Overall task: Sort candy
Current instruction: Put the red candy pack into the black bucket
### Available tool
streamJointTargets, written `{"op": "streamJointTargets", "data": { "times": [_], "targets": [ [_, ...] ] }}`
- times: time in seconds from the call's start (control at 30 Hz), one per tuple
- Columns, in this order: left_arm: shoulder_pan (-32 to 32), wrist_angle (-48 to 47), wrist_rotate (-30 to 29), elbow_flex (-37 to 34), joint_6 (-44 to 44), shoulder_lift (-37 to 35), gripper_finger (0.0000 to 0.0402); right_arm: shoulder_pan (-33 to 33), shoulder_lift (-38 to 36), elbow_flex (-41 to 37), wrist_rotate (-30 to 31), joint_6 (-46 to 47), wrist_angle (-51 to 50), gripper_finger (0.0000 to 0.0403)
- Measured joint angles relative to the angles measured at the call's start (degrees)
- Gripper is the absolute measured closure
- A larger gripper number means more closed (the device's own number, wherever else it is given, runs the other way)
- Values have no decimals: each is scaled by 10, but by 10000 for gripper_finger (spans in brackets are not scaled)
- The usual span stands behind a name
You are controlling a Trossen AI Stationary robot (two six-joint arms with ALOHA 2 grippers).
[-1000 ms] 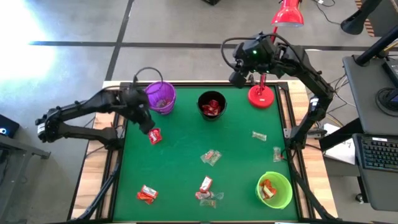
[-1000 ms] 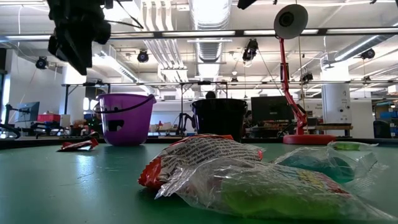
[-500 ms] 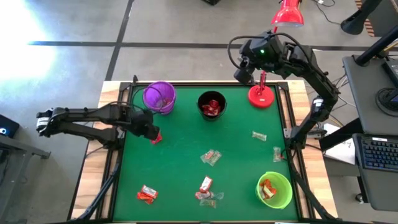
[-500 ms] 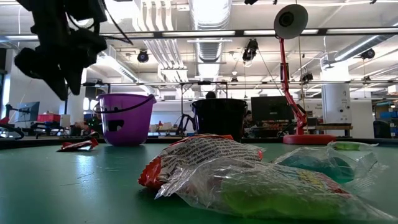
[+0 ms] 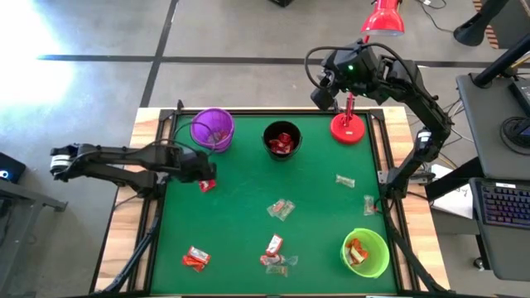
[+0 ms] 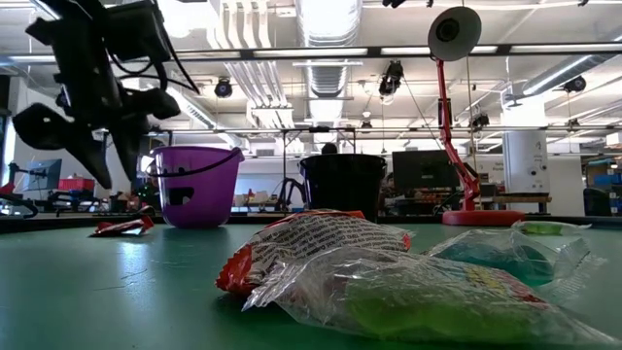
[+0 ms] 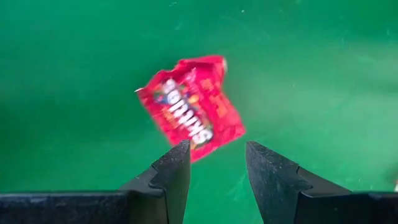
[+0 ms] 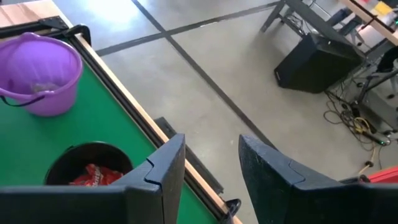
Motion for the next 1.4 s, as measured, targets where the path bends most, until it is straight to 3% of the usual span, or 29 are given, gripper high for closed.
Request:
{"op": "streamJointTargets", "data": {
  "times": [0.13,0.3,0.6,1.07,1.23,1.4],
  "targets": [
    [0,71,-25,-17,9,13,264,0,0,0,0,5,-1,259],
    [0,53,-55,-25,-14,33,264,0,0,0,-21,32,-22,252],
    [0,71,-44,-47,-36,77,264,18,0,0,-100,93,-65,259],
    [-2,120,-38,-42,-21,196,267,66,0,0,-101,115,-64,260],
    [-12,117,-42,-41,-4,204,299,72,0,0,-101,114,-64,261],
    [-14,103,-41,-44,20,199,375,72,0,0,-101,113,-64,260]
  ]
}}
